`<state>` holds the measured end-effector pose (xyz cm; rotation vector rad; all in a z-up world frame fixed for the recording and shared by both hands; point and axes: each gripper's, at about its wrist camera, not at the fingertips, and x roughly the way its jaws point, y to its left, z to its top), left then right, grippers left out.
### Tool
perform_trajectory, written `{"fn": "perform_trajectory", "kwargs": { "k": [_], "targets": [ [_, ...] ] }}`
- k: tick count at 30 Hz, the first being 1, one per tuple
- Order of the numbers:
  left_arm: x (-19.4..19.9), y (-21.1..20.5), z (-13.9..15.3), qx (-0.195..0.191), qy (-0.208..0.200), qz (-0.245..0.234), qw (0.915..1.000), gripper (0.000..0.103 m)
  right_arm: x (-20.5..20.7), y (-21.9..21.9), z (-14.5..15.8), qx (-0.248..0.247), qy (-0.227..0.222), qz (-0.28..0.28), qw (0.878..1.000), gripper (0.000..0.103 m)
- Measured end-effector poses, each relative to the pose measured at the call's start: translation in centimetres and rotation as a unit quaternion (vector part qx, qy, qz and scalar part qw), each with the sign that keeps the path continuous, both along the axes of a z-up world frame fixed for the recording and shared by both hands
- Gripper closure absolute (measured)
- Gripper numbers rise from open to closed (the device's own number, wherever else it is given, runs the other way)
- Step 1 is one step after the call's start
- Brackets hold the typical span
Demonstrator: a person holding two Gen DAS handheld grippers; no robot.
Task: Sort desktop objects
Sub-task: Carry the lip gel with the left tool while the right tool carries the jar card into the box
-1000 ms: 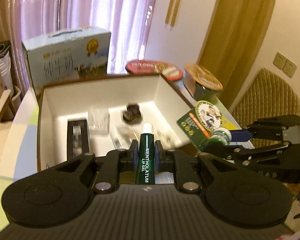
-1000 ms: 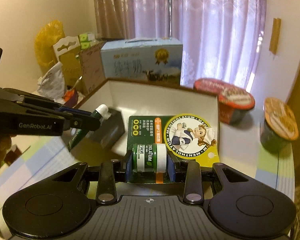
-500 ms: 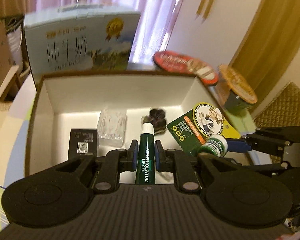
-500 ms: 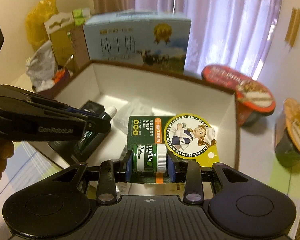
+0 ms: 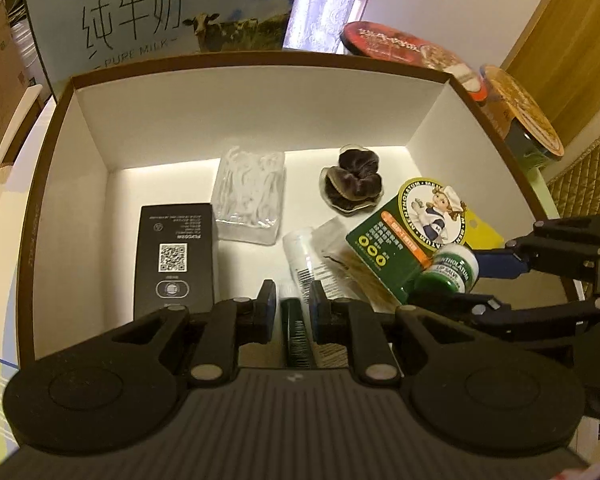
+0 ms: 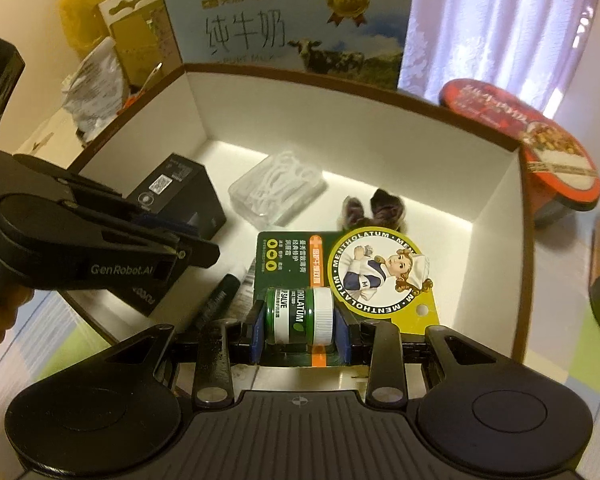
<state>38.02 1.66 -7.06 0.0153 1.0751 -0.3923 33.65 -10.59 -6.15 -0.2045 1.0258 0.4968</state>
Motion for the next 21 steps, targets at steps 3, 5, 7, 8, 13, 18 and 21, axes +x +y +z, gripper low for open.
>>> {"fn": "perform_trajectory", "kwargs": {
  "k": [3, 5, 7, 8, 13, 18, 21],
  "targets": [
    [0.1, 0.1, 0.0, 0.004, -0.002, 0.0, 1.0, 0.09, 0.1, 0.3, -0.4, 0.001, 0.008, 0.008, 1.0, 0.071],
    [0.1, 0.1, 0.1, 0.008, -0.004, -0.001, 1.0, 0.087, 0.2, 0.6, -0.6, 0.0, 0.012, 0.011, 1.0, 0.071],
    [0.1, 0.1, 0.2, 0.014, -0.007, 0.0, 0.9999, 0.084, 0.3, 0.7, -0.8, 0.001, 0.016, 0.012, 1.0, 0.071],
    [0.1, 0.1, 0.2, 0.017, -0.009, 0.0, 0.9998, 0.083, 0.3, 0.8, -0.9, 0.003, 0.019, 0.012, 1.0, 0.071],
    [0.0, 0.3, 0.4, 0.021, -0.012, 0.002, 0.9997, 0.08, 0.5, 1.0, -1.1, 0.012, 0.026, 0.008, 1.0, 0.071],
    [0.0, 0.5, 0.7, 0.027, -0.017, 0.005, 0.9995, 0.075, 0.8, 0.7, -1.2, 0.035, 0.029, -0.012, 0.999, 0.062],
    [-0.1, 0.6, 1.0, 0.021, -0.016, 0.006, 0.9996, 0.059, 0.4, 0.5, -0.6, 0.038, -0.003, -0.021, 0.999, 0.021]
  ]
}}
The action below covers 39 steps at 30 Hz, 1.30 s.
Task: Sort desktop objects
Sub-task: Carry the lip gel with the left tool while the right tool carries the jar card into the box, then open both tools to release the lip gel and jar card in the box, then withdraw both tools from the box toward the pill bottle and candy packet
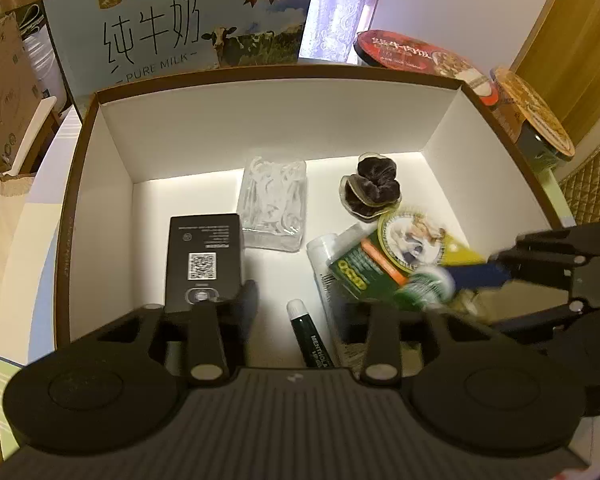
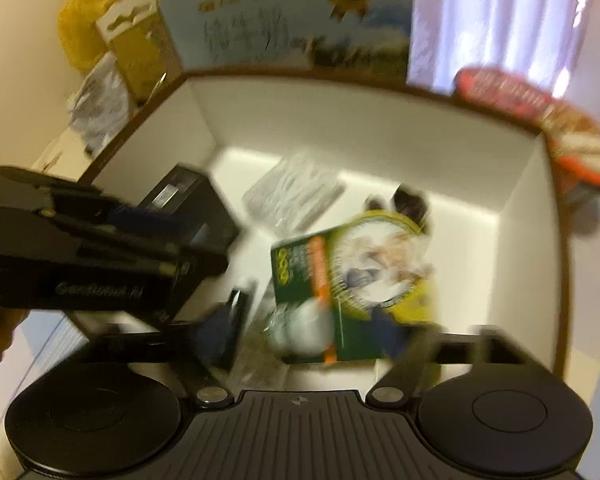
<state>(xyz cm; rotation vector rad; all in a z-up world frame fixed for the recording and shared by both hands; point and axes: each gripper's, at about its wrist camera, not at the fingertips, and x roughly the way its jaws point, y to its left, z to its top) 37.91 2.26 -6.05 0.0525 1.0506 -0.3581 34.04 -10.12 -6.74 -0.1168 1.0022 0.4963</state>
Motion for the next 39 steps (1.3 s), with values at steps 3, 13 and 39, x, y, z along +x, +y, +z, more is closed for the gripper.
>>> {"fn": "perform_trajectory", "kwargs": {
  "k": [3, 13, 39],
  "targets": [
    [-0.3, 0.0, 0.4, 0.002, -0.008, -0.001, 1.0, 0.047, 0.0, -0.2, 0.4, -0.007, 0.003, -0.003, 1.0, 0.02],
    [-1.3, -0.1, 1.5, 0.001, -0.018, -0.002, 0.9998, 0.021, -1.0, -1.6, 1.2, -0.011, -0.005, -0.025, 1.0, 0.002],
    [-6.3, 0.5, 6.2, 0.013, -0.066, 0.027, 0.9974, 0.013, -6.5, -4.1, 6.1, 0.022, -0.061, -0.09, 0.994, 0.002]
  ]
}}
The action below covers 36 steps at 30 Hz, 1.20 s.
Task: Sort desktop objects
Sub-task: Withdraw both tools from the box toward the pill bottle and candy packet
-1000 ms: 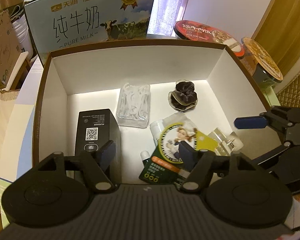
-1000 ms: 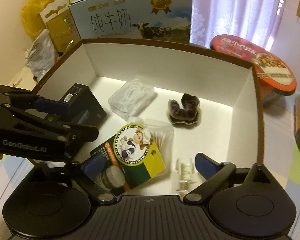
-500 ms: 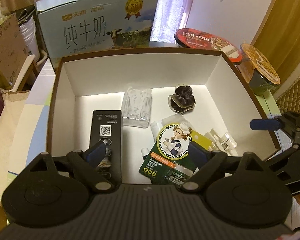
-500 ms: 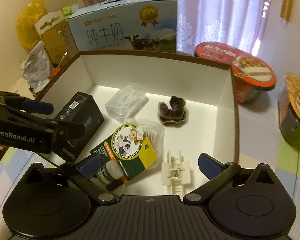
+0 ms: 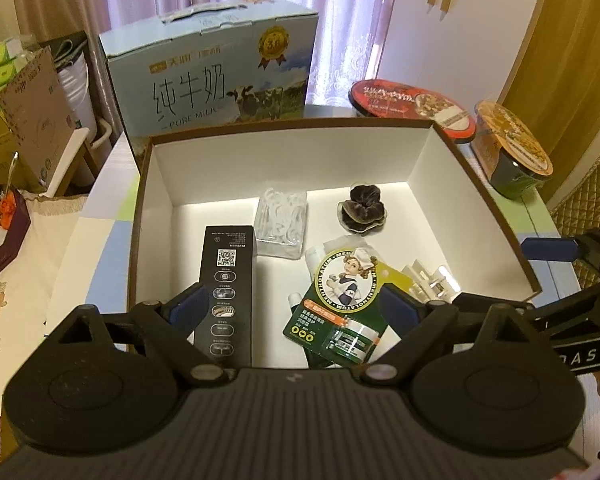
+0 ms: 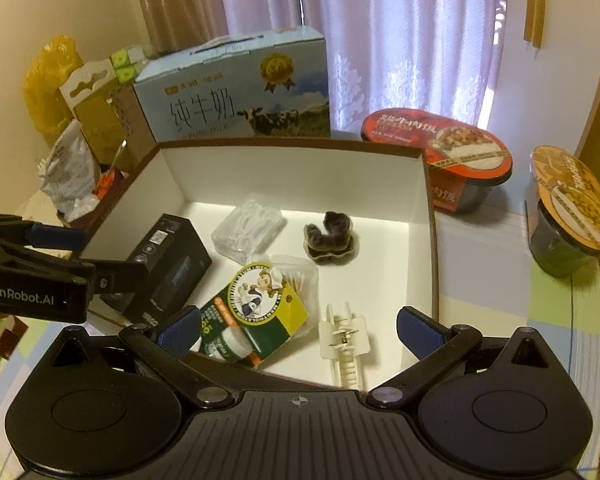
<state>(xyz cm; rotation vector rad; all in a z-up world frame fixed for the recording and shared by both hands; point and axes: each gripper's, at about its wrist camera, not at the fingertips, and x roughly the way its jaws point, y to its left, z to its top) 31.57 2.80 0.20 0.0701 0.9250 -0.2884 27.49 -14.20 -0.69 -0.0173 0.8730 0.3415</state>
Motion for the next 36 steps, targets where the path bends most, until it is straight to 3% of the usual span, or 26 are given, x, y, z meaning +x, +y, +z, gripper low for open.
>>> {"fn": "perform_trajectory", "kwargs": {
  "k": [9, 18, 36],
  "targets": [
    [-3.3, -0.3, 2.0, 0.0, -0.024, -0.004, 0.9997, 0.013, -3.3, -0.8, 1.9, 0.018, -0.021, -0.01, 1.0, 0.002],
    [-7.1, -0.2, 2.9, -0.008, -0.033, -0.002, 0.9994, 0.013, -7.1, -1.2, 2.8, 0.005, -0.045, -0.016, 0.999, 0.002],
    [-14.3, -1.0, 1.7, 0.006, -0.033, -0.022, 0.9992, 0.013, -13.9, -1.4, 1.6, -0.001, -0.031, -0.012, 0.999, 0.002]
  ]
}}
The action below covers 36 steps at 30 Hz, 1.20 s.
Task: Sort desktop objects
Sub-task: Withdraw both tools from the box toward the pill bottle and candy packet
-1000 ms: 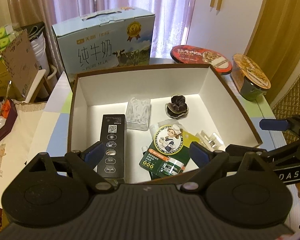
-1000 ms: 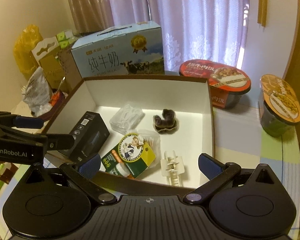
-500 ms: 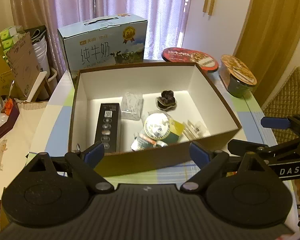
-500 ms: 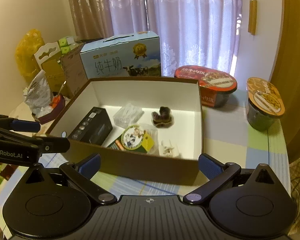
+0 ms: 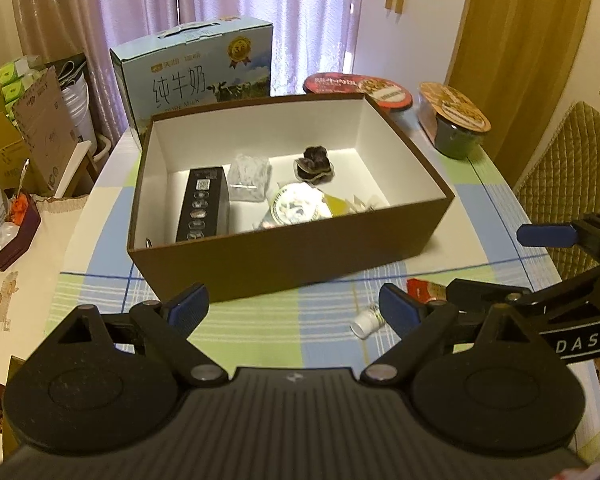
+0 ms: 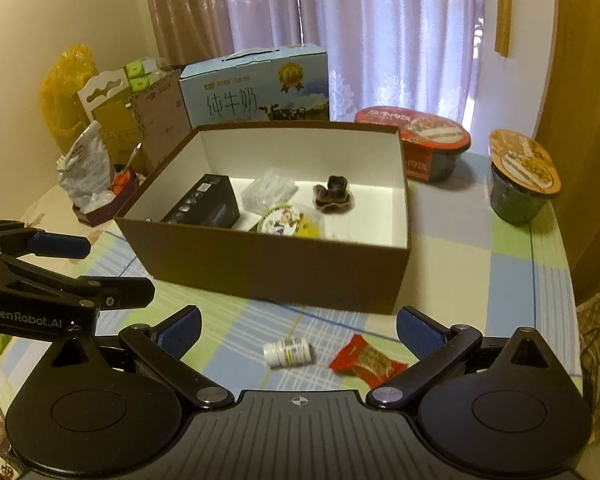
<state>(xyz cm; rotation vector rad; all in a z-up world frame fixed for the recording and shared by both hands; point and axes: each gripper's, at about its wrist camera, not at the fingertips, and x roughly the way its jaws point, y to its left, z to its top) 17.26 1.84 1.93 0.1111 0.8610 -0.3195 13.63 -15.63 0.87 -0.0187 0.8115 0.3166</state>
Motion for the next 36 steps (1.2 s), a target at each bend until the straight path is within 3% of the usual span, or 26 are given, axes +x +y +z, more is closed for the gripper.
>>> {"fn": "perform_trajectory", "kwargs": {
  "k": [21, 36],
  "targets": [
    [-2.9, -0.1, -5.3, 0.018, 0.053, 0.006, 0.9984, 0.013, -2.3, -2.1, -4.2, 0.0, 0.063, -0.026, 0.998, 0.002],
    [-2.9, -1.4, -7.7, 0.019, 0.066, -0.027, 0.9973, 0.014, -3.5, -4.8, -8.5, -0.003, 0.1, -0.068, 0.993, 0.002]
  ]
}}
